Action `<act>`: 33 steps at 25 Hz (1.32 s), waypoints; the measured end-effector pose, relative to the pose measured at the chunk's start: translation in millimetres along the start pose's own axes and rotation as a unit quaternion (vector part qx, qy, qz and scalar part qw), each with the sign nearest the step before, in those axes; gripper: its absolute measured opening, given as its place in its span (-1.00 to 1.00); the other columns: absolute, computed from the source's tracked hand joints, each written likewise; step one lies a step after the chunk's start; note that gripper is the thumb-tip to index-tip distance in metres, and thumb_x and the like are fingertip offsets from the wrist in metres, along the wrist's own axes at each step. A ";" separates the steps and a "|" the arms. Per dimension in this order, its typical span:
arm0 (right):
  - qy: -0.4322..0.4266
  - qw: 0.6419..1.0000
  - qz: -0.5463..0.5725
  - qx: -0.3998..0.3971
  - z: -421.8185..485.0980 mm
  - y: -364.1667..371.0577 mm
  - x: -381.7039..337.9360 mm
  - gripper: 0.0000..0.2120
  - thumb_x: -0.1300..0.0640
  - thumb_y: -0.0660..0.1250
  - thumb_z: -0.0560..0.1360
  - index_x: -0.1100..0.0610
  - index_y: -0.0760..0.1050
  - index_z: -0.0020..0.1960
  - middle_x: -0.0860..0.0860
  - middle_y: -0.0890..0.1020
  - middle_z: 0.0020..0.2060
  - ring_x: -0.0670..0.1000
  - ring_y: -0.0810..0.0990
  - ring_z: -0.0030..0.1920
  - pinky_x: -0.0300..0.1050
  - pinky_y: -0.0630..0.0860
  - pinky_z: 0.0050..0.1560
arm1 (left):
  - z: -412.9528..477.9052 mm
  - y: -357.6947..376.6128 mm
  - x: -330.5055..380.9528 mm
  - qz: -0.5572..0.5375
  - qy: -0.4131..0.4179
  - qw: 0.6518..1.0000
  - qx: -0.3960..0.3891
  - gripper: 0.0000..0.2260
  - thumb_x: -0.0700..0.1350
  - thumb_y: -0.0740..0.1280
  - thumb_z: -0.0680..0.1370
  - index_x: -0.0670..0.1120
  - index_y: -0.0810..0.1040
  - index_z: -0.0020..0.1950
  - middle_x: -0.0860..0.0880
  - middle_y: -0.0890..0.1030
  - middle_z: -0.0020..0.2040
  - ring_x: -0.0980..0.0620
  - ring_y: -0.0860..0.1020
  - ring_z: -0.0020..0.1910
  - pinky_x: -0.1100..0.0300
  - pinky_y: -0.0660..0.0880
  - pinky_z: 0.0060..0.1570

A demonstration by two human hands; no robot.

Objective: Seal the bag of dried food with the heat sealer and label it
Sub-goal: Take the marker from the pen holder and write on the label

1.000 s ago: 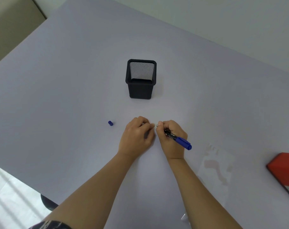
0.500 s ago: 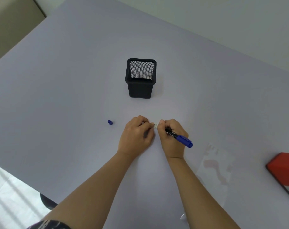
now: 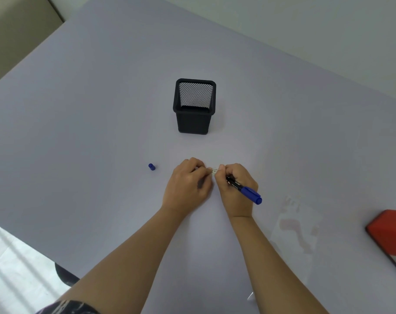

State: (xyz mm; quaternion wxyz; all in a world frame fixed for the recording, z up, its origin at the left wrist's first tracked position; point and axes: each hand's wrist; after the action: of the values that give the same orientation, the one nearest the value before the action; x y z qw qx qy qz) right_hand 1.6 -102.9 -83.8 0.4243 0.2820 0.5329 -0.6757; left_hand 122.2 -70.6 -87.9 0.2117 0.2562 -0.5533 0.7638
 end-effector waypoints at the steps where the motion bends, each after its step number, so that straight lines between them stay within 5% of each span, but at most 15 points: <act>1: 0.000 1.000 -0.001 0.002 0.4 0.1 -0.2 -0.71 0.12 0.24 0.48 0.24 0.39 -0.36 0.09 0.49 -0.46 0.02 0.41 -0.36 -0.38 0.37 -0.34 | 0.2 -0.1 -0.3 0.000 0.001 1.000 -0.001 -0.94 -0.20 0.40 0.43 -0.17 0.66 -0.19 -0.07 0.57 -0.21 -0.02 0.50 -0.29 0.11 0.47 -0.28; 33: -0.004 1.000 0.011 0.011 0.4 -0.3 -3.3 -0.71 0.10 0.26 0.46 0.25 0.42 -0.36 0.10 0.52 -0.48 0.02 0.45 -0.35 -0.50 0.36 -0.34 | -0.4 -0.3 0.2 -0.002 -0.002 1.000 0.001 -0.94 -0.20 0.40 0.43 -0.17 0.65 -0.19 -0.08 0.58 -0.21 -0.03 0.51 -0.29 0.09 0.48 -0.28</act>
State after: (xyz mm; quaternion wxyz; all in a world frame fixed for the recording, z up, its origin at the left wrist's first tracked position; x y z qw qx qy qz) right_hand 2.9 -102.3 -80.8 0.4303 0.2898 0.5210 -0.6778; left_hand 122.2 -70.2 -87.6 0.2117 0.2588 -0.5524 0.7636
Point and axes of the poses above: each hand's wrist, its own z-axis towards the middle knuckle, its own y-axis out of the palm, x = y × z
